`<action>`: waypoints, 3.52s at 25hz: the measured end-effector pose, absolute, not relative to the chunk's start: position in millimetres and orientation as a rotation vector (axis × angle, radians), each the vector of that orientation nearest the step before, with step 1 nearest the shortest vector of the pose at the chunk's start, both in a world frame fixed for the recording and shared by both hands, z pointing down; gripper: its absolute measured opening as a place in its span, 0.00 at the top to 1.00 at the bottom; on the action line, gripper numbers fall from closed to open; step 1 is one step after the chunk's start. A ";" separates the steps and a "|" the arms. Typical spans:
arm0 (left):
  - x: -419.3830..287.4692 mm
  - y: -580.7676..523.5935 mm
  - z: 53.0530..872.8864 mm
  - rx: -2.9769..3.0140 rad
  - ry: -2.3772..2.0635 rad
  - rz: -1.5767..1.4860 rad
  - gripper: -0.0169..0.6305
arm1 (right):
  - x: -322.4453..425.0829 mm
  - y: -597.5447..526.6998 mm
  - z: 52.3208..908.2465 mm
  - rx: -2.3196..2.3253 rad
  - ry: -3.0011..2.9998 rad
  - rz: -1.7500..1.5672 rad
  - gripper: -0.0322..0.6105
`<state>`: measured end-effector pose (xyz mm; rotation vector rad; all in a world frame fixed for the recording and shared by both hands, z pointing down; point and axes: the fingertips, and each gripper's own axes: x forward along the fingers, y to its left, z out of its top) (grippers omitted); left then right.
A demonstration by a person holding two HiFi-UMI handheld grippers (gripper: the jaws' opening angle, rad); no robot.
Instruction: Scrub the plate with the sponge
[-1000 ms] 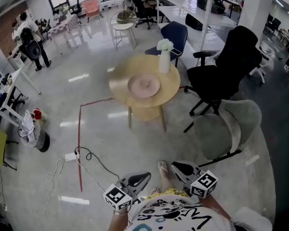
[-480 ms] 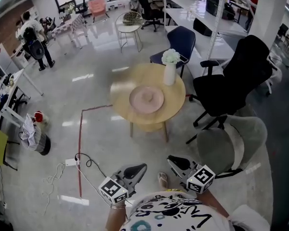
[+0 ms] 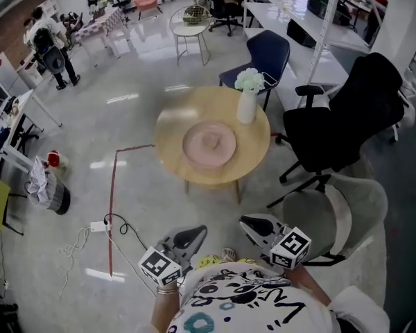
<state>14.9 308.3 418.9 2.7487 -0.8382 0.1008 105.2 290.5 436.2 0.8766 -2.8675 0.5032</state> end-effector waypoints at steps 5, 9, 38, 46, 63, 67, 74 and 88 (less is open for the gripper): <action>9.7 293.4 430.4 2.709 -0.856 0.143 0.95 | 101.0 260.2 440.3 0.860 -2.881 0.525 0.90; 4.5 270.6 436.3 2.672 -0.875 0.148 0.95 | 93.9 239.1 443.6 0.839 -2.869 0.553 0.90; -45.0 -9.7 493.8 2.661 -0.654 0.268 0.95 | 36.5 -30.3 478.7 1.097 -2.693 0.640 0.90; -69.0 -49.9 531.9 2.599 -0.695 0.377 0.95 | 25.6 -58.5 496.5 1.105 -2.615 0.623 0.90; -104.5 -68.8 642.1 2.178 -0.883 0.726 0.95 | 25.7 -94.8 589.5 0.797 -2.286 0.526 0.75; -107.0 -67.6 651.9 2.106 -0.900 0.761 0.95 | 22.3 -99.3 618.9 0.669 -2.194 0.465 0.73; -89.5 -70.4 666.2 2.010 -0.841 0.754 0.78 | 15.1 -107.7 655.9 0.504 -2.062 0.339 0.70; -93.9 -76.4 678.4 1.909 -0.800 0.721 0.85 | -18.5 -112.6 664.9 0.354 -2.069 0.154 0.72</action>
